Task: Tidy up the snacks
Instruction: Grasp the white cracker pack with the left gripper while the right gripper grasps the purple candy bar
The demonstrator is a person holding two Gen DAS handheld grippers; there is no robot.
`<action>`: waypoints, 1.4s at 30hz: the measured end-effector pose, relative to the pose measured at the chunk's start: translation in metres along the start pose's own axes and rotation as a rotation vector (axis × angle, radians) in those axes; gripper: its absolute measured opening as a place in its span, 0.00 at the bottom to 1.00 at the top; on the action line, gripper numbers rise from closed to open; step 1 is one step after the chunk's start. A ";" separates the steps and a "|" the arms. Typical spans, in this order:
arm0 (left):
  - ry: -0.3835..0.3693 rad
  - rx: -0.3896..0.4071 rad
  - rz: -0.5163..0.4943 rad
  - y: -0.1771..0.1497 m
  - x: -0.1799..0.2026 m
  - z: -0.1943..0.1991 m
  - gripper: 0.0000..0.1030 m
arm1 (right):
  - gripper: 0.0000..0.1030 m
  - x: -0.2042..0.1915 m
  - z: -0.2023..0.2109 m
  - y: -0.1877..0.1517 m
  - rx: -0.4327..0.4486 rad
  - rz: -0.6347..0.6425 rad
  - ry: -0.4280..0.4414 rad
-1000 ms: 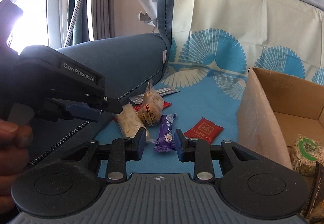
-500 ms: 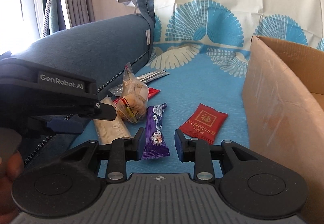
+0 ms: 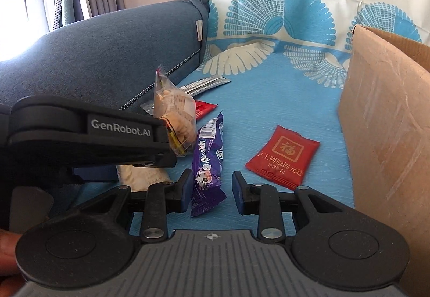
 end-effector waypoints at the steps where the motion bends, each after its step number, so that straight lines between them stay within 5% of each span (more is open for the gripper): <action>1: 0.003 0.000 -0.005 0.000 0.000 0.000 0.71 | 0.33 0.000 -0.001 -0.001 -0.008 0.002 0.004; 4: 0.013 -0.002 -0.014 -0.001 0.000 0.001 0.68 | 0.34 -0.002 -0.002 0.000 -0.003 0.009 0.004; 7: 0.022 -0.003 -0.015 -0.002 -0.001 0.002 0.55 | 0.34 -0.001 -0.005 0.001 -0.001 0.016 -0.001; 12: 0.026 -0.006 0.009 -0.002 -0.006 0.003 0.43 | 0.25 0.000 -0.001 0.002 0.003 0.015 0.000; 13: 0.027 -0.008 0.013 -0.002 -0.007 0.004 0.42 | 0.16 0.000 0.002 0.002 0.005 0.023 0.002; 26: -0.046 -0.065 -0.062 -0.013 0.002 0.054 0.39 | 0.15 -0.008 0.075 -0.024 -0.075 0.092 0.025; 36: -0.149 -0.312 -0.180 -0.048 0.000 0.078 0.39 | 0.15 -0.009 0.146 -0.057 -0.146 0.057 0.046; 42: -0.174 -0.411 -0.172 -0.072 -0.005 0.078 0.39 | 0.17 -0.008 0.151 -0.074 -0.218 0.052 0.048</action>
Point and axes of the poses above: each gripper's, at about its wrist camera, not at the fingertips, and z roughly against the way its jaws point, x to its right, y to its top, the point moved 7 cm from there along -z, roughly the way its jaws point, and after that the axes turned 4 degrees about -z, right-handed, at the moved point
